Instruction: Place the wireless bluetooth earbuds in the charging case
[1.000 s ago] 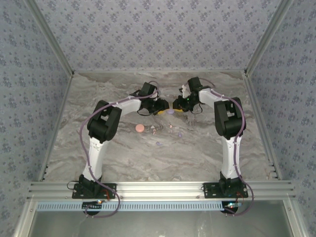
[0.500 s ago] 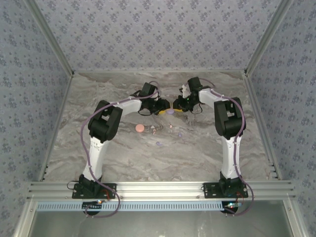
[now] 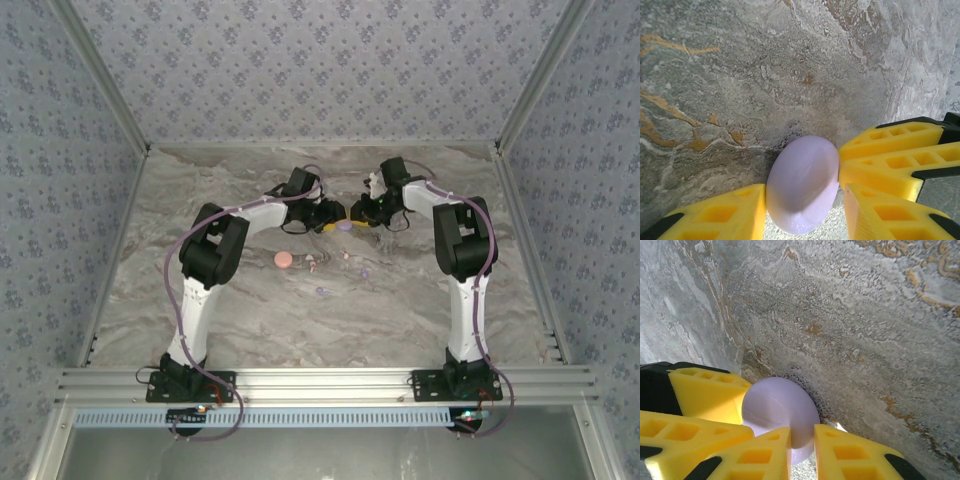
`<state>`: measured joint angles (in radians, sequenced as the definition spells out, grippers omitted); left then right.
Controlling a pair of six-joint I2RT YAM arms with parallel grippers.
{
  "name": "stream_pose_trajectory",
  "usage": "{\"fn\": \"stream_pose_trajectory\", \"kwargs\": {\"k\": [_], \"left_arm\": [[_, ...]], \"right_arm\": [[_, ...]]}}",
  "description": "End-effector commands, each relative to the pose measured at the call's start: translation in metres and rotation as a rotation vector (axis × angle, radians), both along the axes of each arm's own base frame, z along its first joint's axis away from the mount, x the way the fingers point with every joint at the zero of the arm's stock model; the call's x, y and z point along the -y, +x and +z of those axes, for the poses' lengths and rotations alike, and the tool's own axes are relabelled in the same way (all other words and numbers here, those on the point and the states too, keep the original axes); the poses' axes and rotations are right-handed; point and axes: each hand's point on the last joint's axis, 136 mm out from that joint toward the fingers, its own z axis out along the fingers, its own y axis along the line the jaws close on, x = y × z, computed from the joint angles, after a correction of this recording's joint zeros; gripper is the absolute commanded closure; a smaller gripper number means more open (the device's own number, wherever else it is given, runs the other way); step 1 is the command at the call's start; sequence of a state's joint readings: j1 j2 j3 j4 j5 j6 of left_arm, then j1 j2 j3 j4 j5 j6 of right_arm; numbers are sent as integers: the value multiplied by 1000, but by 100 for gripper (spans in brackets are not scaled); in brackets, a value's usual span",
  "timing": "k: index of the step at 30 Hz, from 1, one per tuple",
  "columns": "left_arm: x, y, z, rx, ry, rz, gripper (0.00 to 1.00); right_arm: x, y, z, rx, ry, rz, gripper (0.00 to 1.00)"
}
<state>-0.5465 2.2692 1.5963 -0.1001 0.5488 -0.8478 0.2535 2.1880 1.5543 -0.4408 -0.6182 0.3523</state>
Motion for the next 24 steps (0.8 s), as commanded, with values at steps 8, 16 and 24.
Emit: {"fn": "stream_pose_trajectory", "kwargs": {"k": [8,16,24], "left_arm": [[14,-3,-11,-28,-30,6,63],[16,1,-11,-32,-55,26,67],[9,2,-5,0,-37,46,80]], "right_arm": [[5,-16,-26,-93,-7,-23,79],[5,-17,-24,-97,7,-22,79],[15,-16,-6,-55,6,-47,71]]}}
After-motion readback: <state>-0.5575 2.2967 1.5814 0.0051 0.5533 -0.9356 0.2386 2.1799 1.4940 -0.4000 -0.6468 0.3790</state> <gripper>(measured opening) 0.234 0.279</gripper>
